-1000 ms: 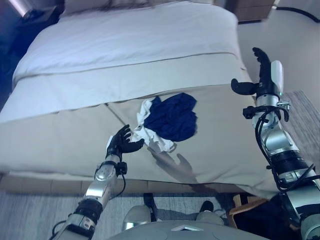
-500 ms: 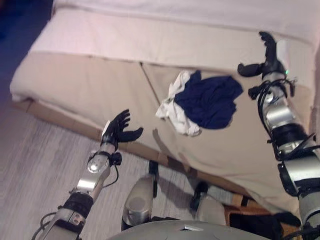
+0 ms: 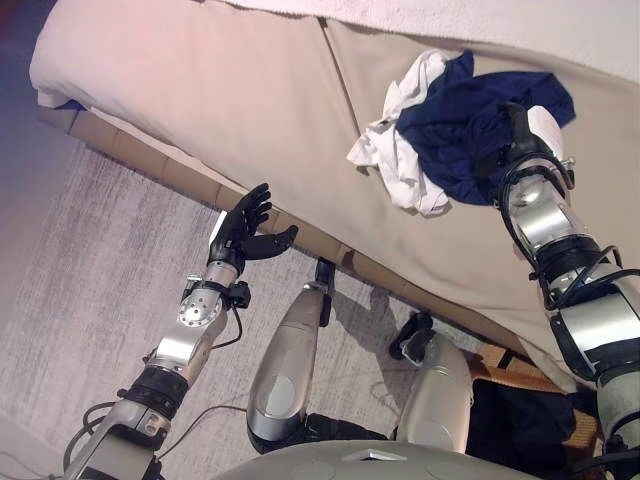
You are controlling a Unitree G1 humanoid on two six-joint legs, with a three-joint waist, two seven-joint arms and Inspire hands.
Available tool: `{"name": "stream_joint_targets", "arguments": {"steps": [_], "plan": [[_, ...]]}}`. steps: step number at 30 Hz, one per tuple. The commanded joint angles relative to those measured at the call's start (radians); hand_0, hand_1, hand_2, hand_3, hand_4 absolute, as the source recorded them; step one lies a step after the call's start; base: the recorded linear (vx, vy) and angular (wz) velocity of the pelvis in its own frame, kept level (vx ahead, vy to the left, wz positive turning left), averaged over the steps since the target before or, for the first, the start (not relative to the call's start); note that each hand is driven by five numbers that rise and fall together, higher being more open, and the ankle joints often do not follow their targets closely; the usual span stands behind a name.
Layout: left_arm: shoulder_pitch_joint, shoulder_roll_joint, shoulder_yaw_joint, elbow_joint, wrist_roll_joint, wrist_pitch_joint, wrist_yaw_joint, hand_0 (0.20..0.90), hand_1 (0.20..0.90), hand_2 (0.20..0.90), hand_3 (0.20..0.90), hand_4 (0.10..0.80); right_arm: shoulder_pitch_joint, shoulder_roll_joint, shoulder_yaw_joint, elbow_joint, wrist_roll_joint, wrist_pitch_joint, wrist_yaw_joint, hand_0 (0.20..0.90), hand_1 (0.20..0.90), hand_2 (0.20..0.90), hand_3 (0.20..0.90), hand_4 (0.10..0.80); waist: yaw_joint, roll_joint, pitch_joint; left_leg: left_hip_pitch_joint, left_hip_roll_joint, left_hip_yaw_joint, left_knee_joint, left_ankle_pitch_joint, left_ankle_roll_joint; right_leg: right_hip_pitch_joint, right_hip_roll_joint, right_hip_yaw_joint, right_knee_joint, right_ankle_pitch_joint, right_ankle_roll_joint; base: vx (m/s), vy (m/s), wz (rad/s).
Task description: Pick up the clothes from the bed and place them into the basket
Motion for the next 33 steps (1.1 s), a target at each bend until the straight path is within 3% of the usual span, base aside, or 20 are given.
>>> {"name": "stream_joint_targets", "arguments": {"steps": [1,7,8,9,10,12,13,14,15,22,33], "plan": [[0.013,0.009,0.007,-0.187,-0.026,-0.118,0.022,0.9,0.9,0.9,0.9,0.8,-0.159,-0.066,0.059,0.025,-0.016,-0.014,0.006,0.9,0.9,0.9,0.9,0.8,-0.004,0.027,-0.035,-0.032,-0.049,0.021,0.162,-0.201,0.055,-0.025,0.079,-0.058,0.106,-0.042,-0.087,-0.023,0.034,0.0],[0.018,0.014,-0.001,-0.21,-0.028,-0.107,0.047,0.9,0.9,0.9,0.9,0.8,-0.201,-0.078,0.089,0.088,-0.047,0.016,0.042,0.9,0.9,0.9,0.9,0.8,-0.001,0.039,-0.035,-0.101,-0.052,0.022,0.231,-0.224,0.063,-0.105,0.072,-0.044,0.183,-0.067,-0.095,-0.007,0.002,0.02],[0.021,0.017,-0.002,-0.213,-0.031,-0.107,0.045,0.9,0.9,0.9,0.9,0.8,-0.211,-0.081,0.093,0.097,-0.048,0.016,0.053,0.82,0.82,0.82,0.807,0.707,0.0,0.042,-0.035,-0.108,-0.055,0.021,0.24,-0.227,0.065,-0.115,0.072,-0.04,0.193,-0.069,-0.095,0.0,0.0,0.0],[0.025,0.019,-0.001,-0.215,-0.034,-0.109,0.042,0.9,0.9,0.9,0.9,0.8,-0.219,-0.084,0.099,0.1,-0.048,0.021,0.06,0.615,0.615,0.615,0.568,0.468,0.001,0.044,-0.035,-0.116,-0.055,0.021,0.247,-0.228,0.065,-0.125,0.071,-0.038,0.203,-0.072,-0.096,-0.03,0.009,0.01],[0.028,0.022,-0.001,-0.217,-0.035,-0.11,0.039,0.9,0.9,0.9,0.9,0.8,-0.227,-0.089,0.106,0.107,-0.041,0.021,0.064,0.587,0.587,0.587,0.535,0.435,0.001,0.045,-0.035,-0.118,-0.054,0.022,0.251,-0.229,0.067,-0.132,0.071,-0.036,0.21,-0.073,-0.096,0.0,0.0,0.0],[0.029,0.024,-0.001,-0.221,-0.038,-0.11,0.037,0.9,0.9,0.9,0.9,0.8,-0.236,-0.097,0.109,0.114,-0.034,0.021,0.069,0.46,0.46,0.46,0.387,0.287,0.001,0.045,-0.035,-0.122,-0.055,0.021,0.259,-0.232,0.067,-0.137,0.07,-0.033,0.218,-0.076,-0.095,0.0,0.0,0.0],[0.031,0.025,-0.001,-0.224,-0.038,-0.114,0.037,0.9,0.9,0.9,0.9,0.8,-0.236,-0.102,0.106,0.112,-0.043,0.022,0.072,0.439,0.439,0.439,0.362,0.262,0.001,0.045,-0.035,-0.123,-0.056,0.02,0.262,-0.234,0.068,-0.138,0.071,-0.032,0.22,-0.077,-0.095,0.0,0.0,0.0],[0.034,0.026,0.0,-0.23,-0.037,-0.115,0.036,0.9,0.9,0.9,0.9,0.8,-0.238,-0.106,0.107,0.114,-0.046,0.022,0.074,0.335,0.335,0.335,0.241,0.141,0.001,0.046,-0.035,-0.122,-0.056,0.019,0.26,-0.234,0.068,-0.138,0.072,-0.031,0.221,-0.078,-0.096,0.0,0.0,0.0],[0.035,0.026,0.0,-0.235,-0.036,-0.115,0.038,0.9,0.9,0.9,0.9,0.8,-0.24,-0.107,0.11,0.117,-0.047,0.021,0.072,0.3,0.3,0.3,0.2,0.1,0.002,0.046,-0.035,-0.123,-0.057,0.018,0.262,-0.235,0.068,-0.139,0.073,-0.03,0.223,-0.079,-0.096,0.0,0.0,0.0],[0.039,0.036,0.005,-0.24,-0.043,-0.111,0.048,0.9,0.9,0.9,0.9,0.8,-0.259,-0.126,0.1,0.118,-0.053,0.025,0.042,0.3,0.3,0.3,0.2,0.1,0.001,0.044,-0.035,-0.102,-0.05,0.022,0.242,-0.225,0.062,-0.122,0.073,-0.035,0.213,-0.072,-0.089,0.0,0.0,0.0],[0.024,0.041,0.008,-0.219,-0.033,-0.097,0.052,0.9,0.9,0.9,0.9,0.8,-0.242,-0.151,0.089,0.076,-0.047,-0.003,-0.03,0.3,0.3,0.3,0.2,0.1,-0.023,0.013,-0.035,0.096,-0.016,0.026,0.095,-0.188,0.038,0.072,0.095,-0.039,0.044,-0.019,-0.063,-0.008,0.0,-0.04]]}}
